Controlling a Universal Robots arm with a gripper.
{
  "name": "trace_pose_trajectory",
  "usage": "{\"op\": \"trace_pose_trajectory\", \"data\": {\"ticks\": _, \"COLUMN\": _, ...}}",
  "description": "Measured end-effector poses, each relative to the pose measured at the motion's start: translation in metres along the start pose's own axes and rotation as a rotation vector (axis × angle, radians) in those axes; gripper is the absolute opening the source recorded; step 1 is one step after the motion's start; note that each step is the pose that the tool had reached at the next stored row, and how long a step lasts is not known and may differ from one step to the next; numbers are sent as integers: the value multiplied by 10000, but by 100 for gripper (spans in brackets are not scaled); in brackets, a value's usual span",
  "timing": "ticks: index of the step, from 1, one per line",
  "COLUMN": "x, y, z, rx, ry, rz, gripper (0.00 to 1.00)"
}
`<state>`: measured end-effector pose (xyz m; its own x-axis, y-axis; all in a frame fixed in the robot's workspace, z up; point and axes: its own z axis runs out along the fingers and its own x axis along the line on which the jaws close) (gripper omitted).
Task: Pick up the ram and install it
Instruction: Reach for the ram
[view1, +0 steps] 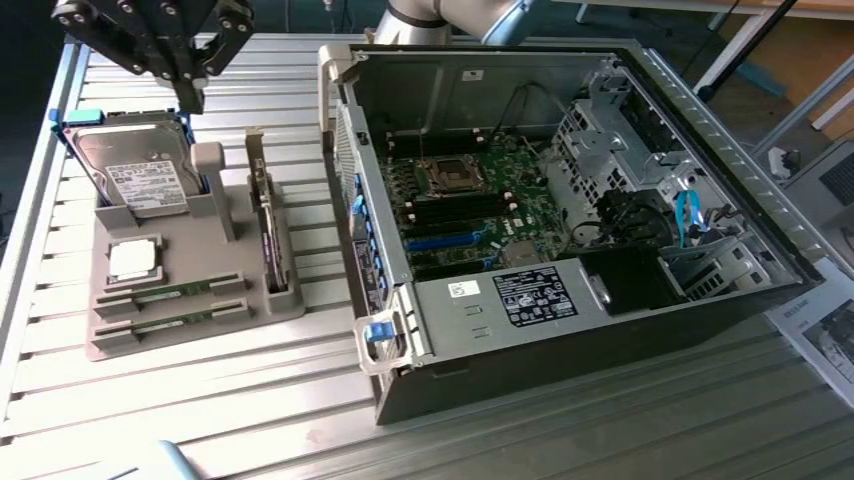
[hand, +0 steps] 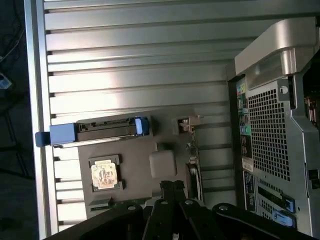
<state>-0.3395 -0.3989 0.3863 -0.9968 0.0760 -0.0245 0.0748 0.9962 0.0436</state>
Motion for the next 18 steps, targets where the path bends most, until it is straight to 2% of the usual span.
{"op": "trace_pose_trajectory", "data": {"ticks": 3, "x": 214, "y": -17, "z": 0, "rx": 1, "ry": 2, "rz": -1, "gripper": 11}}
{"op": "trace_pose_trajectory", "data": {"ticks": 6, "x": 225, "y": -18, "z": 1, "rx": 0, "ry": 0, "rz": 0, "gripper": 11}}
{"op": "trace_pose_trajectory", "data": {"ticks": 7, "x": 223, "y": -42, "z": 0, "rx": 3, "ry": 0, "rz": -1, "gripper": 11}}
{"op": "trace_pose_trajectory", "data": {"ticks": 9, "x": 220, "y": -76, "z": -1, "rx": 102, "ry": -8, "rz": -3, "gripper": 11}}
{"op": "trace_pose_trajectory", "data": {"ticks": 11, "x": 217, "y": -113, "z": -3, "rx": 170, "ry": -13, "rz": -5, "gripper": 11}}
{"op": "trace_pose_trajectory", "data": {"ticks": 13, "x": 214, "y": -152, "z": -5, "rx": 193, "ry": -15, "rz": -6, "gripper": 11}}
{"op": "trace_pose_trajectory", "data": {"ticks": 16, "x": 206, "y": -268, "z": -10, "rx": 203, "ry": -15, "rz": -5, "gripper": 11}}
{"op": "trace_pose_trajectory", "data": {"ticks": 18, "x": 196, "y": -387, "z": -15, "rx": 253, "ry": -19, "rz": -8, "gripper": 11}}
